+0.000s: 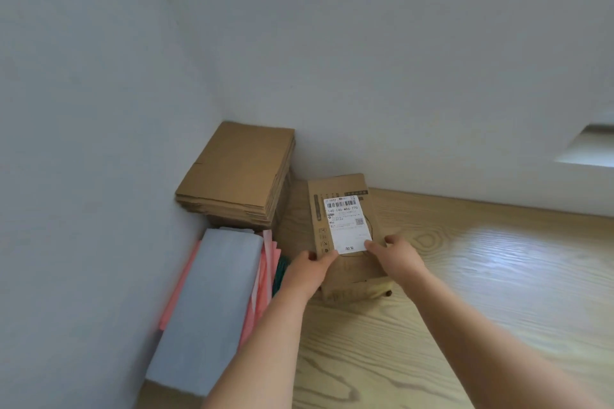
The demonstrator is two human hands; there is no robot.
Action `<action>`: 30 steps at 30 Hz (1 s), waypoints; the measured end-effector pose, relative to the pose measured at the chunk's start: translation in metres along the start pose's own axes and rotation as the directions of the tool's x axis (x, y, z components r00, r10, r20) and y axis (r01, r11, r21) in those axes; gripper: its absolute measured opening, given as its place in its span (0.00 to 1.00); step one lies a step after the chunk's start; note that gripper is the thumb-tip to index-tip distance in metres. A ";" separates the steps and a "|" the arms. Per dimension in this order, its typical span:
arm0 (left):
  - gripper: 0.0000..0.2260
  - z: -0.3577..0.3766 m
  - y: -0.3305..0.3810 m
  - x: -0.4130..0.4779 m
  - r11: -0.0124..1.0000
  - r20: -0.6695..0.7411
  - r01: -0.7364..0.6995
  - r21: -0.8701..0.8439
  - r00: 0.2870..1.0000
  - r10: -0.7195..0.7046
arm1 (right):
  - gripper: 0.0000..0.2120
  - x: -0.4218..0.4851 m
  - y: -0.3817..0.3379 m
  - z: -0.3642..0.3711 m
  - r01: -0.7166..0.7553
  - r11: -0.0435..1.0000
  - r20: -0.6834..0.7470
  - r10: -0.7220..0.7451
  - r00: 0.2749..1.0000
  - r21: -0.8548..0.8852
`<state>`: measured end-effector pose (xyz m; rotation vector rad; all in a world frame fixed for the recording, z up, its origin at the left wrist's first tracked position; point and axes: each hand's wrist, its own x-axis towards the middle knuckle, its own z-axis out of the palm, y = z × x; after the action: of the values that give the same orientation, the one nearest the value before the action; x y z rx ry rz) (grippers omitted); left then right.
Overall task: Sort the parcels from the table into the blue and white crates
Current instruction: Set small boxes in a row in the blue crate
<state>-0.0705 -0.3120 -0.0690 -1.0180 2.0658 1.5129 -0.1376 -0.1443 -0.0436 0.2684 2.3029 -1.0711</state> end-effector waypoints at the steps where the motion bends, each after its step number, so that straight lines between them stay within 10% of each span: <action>1: 0.38 0.004 -0.002 -0.007 0.999 0.042 0.010 0.041 0.999 -0.012 | 0.31 -0.005 0.010 -0.002 -0.013 1.000 -0.002 0.013 1.000 -0.013; 5: 0.25 0.012 -0.013 -0.031 0.993 0.184 0.034 0.117 0.981 -0.055 | 0.24 -0.025 0.052 -0.007 -0.092 0.996 0.030 0.092 0.995 -0.004; 9: 0.34 0.020 -0.023 -0.044 0.989 0.246 0.021 0.149 0.968 -0.057 | 0.23 -0.048 0.085 -0.006 -0.175 0.982 0.124 0.166 0.978 0.067; 20: 0.22 0.037 -0.019 -0.064 0.992 0.307 -0.024 -0.122 0.950 0.060 | 0.14 -0.067 0.093 -0.016 -0.124 0.966 0.162 0.089 0.983 0.225; 25: 0.25 0.036 -0.010 -0.069 0.969 0.276 -0.094 -0.227 0.948 0.156 | 0.39 -0.063 0.086 -0.023 -0.053 0.871 0.069 0.022 0.997 0.488; 30: 0.22 0.034 -0.004 -0.073 0.939 0.256 -0.151 -0.310 0.938 0.235 | 0.32 -0.071 0.075 -0.024 0.015 0.811 0.015 -0.029 0.999 0.585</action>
<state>-0.0228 -0.2575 -0.0344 -0.6441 1.8182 1.9763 -0.0592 -0.0729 -0.0375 0.4631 1.8939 -1.7751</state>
